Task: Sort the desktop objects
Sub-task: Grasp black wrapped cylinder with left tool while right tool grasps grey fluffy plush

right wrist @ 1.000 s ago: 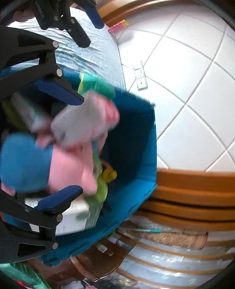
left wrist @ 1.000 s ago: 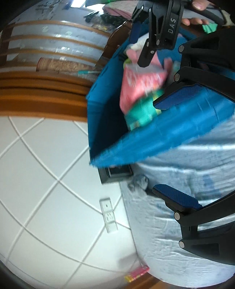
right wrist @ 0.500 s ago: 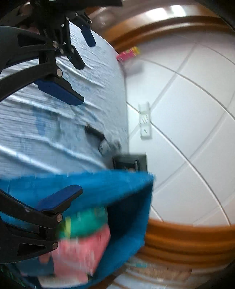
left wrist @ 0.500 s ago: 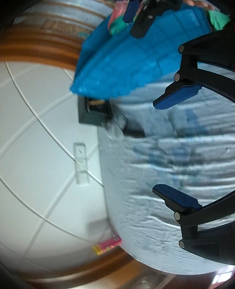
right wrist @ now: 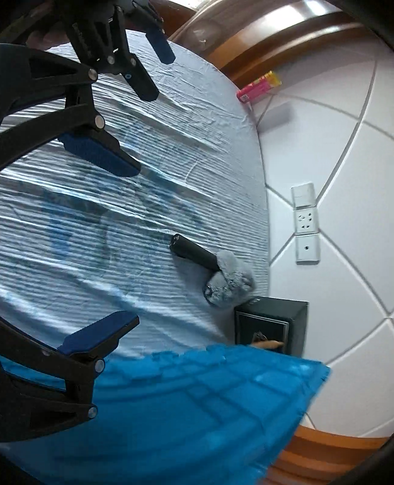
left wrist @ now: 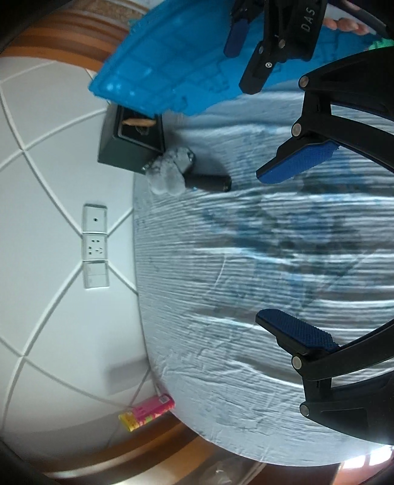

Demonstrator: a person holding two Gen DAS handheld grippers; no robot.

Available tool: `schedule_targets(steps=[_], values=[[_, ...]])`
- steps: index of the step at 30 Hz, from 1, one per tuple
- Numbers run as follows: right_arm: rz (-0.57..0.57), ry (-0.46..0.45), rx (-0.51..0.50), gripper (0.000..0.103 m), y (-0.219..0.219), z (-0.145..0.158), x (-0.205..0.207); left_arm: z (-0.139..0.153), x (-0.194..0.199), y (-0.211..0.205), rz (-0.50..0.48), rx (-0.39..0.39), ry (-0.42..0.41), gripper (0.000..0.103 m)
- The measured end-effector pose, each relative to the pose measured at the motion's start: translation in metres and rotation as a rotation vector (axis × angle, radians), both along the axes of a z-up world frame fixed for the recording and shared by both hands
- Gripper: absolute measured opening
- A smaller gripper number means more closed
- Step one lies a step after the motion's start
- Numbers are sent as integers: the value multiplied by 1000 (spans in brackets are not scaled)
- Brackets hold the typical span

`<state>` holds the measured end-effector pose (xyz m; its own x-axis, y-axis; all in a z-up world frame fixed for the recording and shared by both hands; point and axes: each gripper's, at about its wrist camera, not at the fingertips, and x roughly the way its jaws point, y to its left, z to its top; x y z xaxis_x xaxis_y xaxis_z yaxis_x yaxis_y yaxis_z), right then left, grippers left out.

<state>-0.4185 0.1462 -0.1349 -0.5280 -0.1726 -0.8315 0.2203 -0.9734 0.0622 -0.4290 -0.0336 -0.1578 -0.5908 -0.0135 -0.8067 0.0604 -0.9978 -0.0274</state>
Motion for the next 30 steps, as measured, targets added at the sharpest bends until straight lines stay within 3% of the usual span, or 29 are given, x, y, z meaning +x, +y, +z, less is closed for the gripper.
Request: schedule_targets(steps=[12,19,23,24,27,30], values=[[-110,-37,-5,91,35,-100,-106,-106,-156,40,-78,-23,-121,81],[-159,-54,41,91,40,-165,-145,-138,-200,77,-197,21,-109,81],[-204,-96,6,91,57,-186,-152,-166,-222,105,-249,17,-167,81],[-208,-94,10,91,59,-188,-152,-173,-226,110,-253,9,-183,75],[-216,-87,22,91,64,-192,-154,-193,-234,110,-250,38,-240,39],[-206,-79,6,90,65,-192,-158,-192,-232,95,-177,-54,-189,38]])
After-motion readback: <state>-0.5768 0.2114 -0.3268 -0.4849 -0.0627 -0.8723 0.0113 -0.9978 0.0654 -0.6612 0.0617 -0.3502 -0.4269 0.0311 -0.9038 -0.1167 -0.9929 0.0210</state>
